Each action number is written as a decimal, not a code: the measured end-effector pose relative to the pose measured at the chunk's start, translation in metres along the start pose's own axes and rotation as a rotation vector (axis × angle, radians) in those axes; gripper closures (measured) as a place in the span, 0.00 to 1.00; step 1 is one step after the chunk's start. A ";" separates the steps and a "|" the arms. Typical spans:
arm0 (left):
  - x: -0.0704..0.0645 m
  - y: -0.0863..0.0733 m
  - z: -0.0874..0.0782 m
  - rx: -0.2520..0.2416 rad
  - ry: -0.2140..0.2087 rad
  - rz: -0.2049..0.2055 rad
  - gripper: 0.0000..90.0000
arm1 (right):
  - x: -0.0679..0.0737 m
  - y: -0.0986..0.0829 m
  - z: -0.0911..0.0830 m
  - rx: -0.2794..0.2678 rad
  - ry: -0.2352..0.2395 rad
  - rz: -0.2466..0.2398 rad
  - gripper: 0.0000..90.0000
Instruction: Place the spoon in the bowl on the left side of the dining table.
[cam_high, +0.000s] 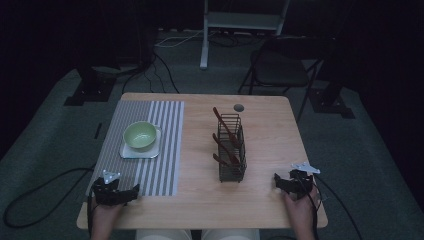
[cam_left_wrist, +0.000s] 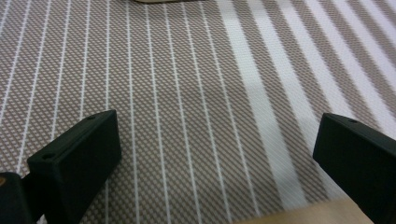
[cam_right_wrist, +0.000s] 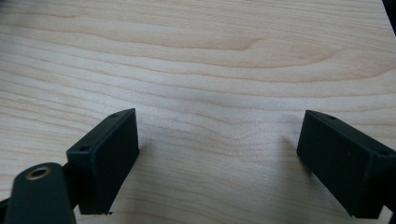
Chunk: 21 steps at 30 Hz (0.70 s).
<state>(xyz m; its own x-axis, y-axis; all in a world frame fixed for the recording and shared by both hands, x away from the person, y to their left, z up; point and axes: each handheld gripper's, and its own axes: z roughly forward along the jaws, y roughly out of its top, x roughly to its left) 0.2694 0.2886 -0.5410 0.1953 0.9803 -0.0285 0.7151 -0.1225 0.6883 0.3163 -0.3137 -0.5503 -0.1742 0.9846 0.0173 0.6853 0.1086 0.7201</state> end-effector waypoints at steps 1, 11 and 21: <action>0.000 -0.001 -0.002 0.000 0.013 0.015 0.01 | 0.000 0.000 0.000 0.000 0.000 0.000 0.13; 0.005 -0.006 -0.009 -0.020 0.016 0.034 0.01 | 0.000 0.000 0.000 0.000 0.000 0.001 0.13; 0.008 -0.010 -0.013 -0.046 -0.079 0.058 0.01 | 0.000 0.000 0.000 0.000 0.000 0.001 0.13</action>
<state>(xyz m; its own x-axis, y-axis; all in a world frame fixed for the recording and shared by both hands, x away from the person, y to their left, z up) 0.2552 0.2996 -0.5385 0.2894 0.9562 -0.0437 0.6695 -0.1696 0.7232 0.3163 -0.3137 -0.5503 -0.1737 0.9846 0.0177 0.6854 0.1080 0.7201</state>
